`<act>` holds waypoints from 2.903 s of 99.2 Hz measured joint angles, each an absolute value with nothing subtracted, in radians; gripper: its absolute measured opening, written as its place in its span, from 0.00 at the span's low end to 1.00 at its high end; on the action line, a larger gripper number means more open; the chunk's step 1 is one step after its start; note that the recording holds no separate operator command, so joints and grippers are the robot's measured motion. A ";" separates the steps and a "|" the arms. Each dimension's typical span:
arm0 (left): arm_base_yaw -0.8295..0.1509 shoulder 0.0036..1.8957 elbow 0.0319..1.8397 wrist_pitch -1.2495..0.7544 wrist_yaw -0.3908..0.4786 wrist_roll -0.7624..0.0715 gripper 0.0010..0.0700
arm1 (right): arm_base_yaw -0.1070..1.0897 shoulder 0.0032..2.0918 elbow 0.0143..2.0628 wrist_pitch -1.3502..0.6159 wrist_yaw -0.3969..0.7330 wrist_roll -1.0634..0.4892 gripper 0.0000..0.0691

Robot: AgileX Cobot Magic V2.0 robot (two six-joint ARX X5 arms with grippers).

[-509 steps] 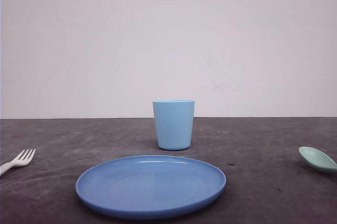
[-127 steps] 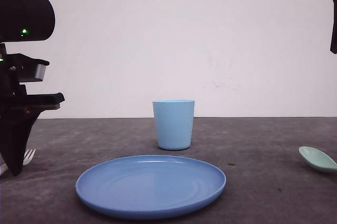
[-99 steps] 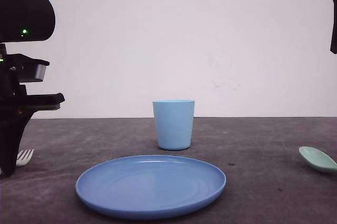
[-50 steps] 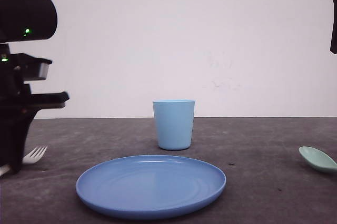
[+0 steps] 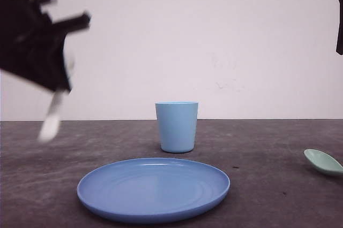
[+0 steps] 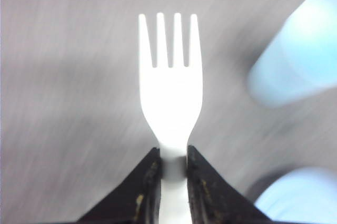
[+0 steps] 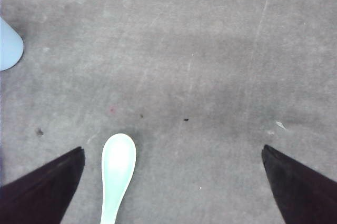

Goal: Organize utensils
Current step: 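Lift the white fork with the left gripper toward the light blue cup, then lower the fork handle-first into the cup and open the left gripper, then raise the left gripper away from the cup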

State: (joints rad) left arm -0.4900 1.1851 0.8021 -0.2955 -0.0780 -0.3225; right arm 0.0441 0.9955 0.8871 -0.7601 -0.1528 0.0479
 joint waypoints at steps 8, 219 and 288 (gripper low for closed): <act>-0.505 1.175 0.802 -0.223 -0.078 -0.317 0.06 | 0.044 0.995 0.887 -0.760 -0.153 0.047 0.98; -0.685 1.826 1.001 0.468 -0.020 -0.018 0.16 | 0.044 0.995 0.887 -0.760 -0.153 0.047 0.98; -0.661 1.530 1.001 0.201 -0.028 0.027 0.33 | 0.044 0.995 0.887 -0.813 -0.158 0.044 0.98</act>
